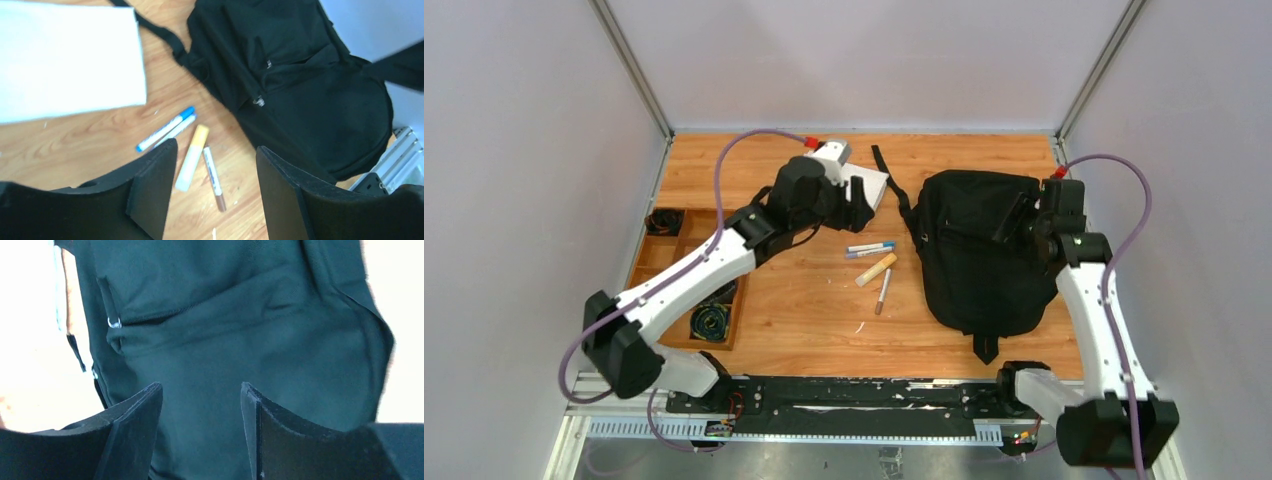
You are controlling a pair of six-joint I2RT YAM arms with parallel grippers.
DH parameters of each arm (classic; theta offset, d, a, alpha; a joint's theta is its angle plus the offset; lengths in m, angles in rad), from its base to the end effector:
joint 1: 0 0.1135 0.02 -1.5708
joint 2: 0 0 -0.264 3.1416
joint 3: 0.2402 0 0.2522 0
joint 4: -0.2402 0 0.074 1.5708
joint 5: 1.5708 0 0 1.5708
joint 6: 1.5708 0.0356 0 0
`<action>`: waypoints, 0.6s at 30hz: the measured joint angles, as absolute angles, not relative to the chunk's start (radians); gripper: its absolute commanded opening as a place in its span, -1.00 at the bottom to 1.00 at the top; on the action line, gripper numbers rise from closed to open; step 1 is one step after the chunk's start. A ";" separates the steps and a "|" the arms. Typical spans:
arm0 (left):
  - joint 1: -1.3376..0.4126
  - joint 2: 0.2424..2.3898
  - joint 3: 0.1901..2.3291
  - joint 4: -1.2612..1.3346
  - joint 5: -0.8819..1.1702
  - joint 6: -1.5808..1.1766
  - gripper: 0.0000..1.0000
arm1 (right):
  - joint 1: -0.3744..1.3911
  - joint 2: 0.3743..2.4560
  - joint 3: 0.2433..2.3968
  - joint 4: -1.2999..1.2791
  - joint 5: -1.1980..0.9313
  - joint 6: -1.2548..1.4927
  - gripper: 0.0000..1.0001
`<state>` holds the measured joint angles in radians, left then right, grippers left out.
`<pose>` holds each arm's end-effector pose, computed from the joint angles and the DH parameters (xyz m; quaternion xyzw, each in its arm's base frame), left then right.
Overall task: Pack the student bag
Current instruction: Adjust the student bag at the center of the board.
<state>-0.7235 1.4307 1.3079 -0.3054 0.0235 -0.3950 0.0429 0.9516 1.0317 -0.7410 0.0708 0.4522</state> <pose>0.2492 -0.2213 0.3589 0.1438 0.8288 -0.2952 0.4531 0.1925 0.0057 0.3407 0.1977 0.8758 0.0768 0.4335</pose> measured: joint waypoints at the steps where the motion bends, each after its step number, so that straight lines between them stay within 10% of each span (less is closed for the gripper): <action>1: -0.725 1.392 1.260 -0.290 0.006 -0.397 0.41 | -0.001 1.003 1.024 -0.701 0.007 0.449 0.14; 9: -0.726 1.272 1.061 -0.273 -0.072 -0.434 0.37 | -0.051 1.329 1.074 -0.488 -0.208 0.435 -0.33; 18: -0.758 1.276 1.002 -0.269 -0.035 -0.504 0.33 | -0.051 1.499 1.039 -0.380 -0.326 0.418 -0.44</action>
